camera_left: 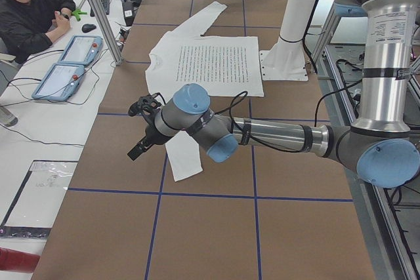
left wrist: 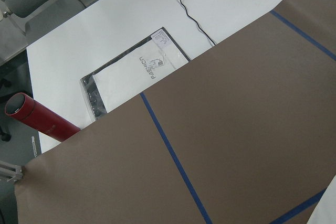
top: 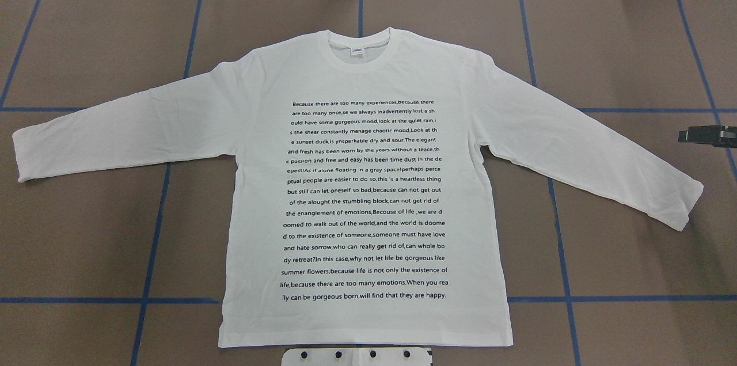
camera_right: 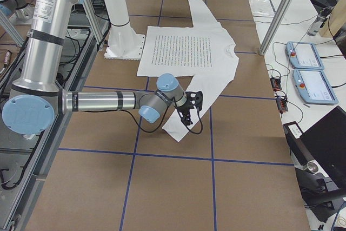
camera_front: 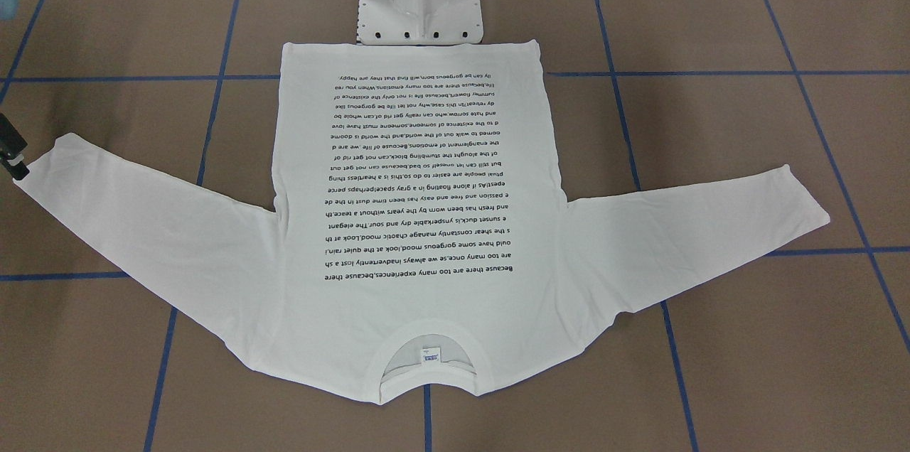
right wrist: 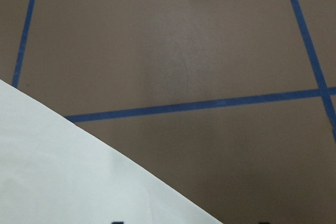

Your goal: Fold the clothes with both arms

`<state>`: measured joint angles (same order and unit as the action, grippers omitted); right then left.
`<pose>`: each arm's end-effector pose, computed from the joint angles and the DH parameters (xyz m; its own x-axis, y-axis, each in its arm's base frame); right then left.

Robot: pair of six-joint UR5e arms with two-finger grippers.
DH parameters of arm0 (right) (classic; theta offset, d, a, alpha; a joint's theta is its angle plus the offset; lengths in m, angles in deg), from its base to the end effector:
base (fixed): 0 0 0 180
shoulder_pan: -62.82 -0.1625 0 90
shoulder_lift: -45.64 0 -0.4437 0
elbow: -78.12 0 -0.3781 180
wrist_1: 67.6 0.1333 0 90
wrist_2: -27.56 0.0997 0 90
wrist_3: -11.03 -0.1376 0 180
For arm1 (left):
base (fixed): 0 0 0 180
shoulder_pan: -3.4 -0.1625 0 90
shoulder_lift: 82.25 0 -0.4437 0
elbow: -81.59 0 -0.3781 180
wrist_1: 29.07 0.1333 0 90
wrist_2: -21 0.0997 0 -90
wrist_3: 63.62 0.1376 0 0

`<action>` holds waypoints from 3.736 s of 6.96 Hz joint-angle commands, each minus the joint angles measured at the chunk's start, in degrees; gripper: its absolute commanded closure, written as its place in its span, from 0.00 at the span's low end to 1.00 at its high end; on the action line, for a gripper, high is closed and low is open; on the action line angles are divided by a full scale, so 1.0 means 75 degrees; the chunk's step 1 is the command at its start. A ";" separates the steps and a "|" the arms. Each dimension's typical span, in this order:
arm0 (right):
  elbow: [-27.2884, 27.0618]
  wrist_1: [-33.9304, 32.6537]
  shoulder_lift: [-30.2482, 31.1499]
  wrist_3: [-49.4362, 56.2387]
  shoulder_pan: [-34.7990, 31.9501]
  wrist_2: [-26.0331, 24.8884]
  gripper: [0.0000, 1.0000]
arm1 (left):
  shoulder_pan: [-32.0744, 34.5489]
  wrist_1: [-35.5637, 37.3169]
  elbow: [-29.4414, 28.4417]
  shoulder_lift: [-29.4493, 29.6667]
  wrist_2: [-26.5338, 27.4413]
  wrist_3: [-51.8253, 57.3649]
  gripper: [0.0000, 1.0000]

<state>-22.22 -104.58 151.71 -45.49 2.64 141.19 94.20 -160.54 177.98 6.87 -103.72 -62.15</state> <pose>-0.1379 -0.3977 0.6389 0.6390 0.0986 0.7629 -0.3547 0.9178 0.1786 -0.0622 -0.5194 0.5741 0.8277 0.4223 -0.3697 -0.0117 0.6716 0.7408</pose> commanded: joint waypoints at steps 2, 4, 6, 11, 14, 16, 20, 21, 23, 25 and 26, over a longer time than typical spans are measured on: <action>0.1118 0.1198 0.0307 -0.0104 0.0349 -0.0139 0.30 | 0.0000 -0.0096 0.0015 0.0000 0.0000 0.0003 0.00; 0.1226 0.1251 0.0295 -0.0104 0.0582 -0.0151 0.34 | 0.0000 -0.0096 0.0038 0.0000 -0.0012 0.0003 0.00; 0.1366 0.1251 0.0284 -0.0081 0.0793 -0.0290 0.35 | 0.0000 -0.0096 0.0039 0.0000 0.0000 0.0015 0.00; 0.1695 0.1413 0.0248 -0.0034 0.1087 -0.0467 0.38 | 0.0000 -0.0096 0.0050 0.0023 0.0000 0.0015 0.00; 0.1766 0.1415 0.0155 -0.0034 0.1157 -0.0455 0.75 | 0.0000 -0.0096 0.0050 0.0023 0.0000 0.0026 0.00; 0.1603 0.1415 0.0073 -0.0022 0.1134 -0.0421 1.00 | 0.0000 -0.0096 0.0039 0.0023 0.0000 0.0026 0.00; 0.0073 0.0648 -0.0032 -0.0022 0.0831 -0.0327 1.00 | 0.0000 -0.0096 0.0004 0.0012 0.0000 0.0026 0.00; -0.0769 -0.0797 -0.0451 -0.0057 0.0679 -0.0338 1.00 | 0.0000 -0.0096 -0.0008 0.0012 0.0000 0.0026 0.00; -0.1863 -0.3401 -0.1748 -0.0139 0.0607 -0.0583 1.00 | 0.0000 -0.0096 -0.0020 0.0012 0.0000 0.0015 0.00; -0.1891 -0.5302 -0.3911 -0.1072 0.0746 -0.0910 1.00 | 0.0000 -0.0096 -0.0067 0.0012 0.0000 0.0015 0.00; -0.1612 -0.6797 -0.5548 -0.1135 0.1211 -0.1388 1.00 | 0.0000 -0.0096 -0.0078 0.0012 0.0000 0.0015 0.00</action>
<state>-35.82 -143.73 123.11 -52.20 8.75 134.16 94.20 -161.26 177.51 6.96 -103.72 -62.04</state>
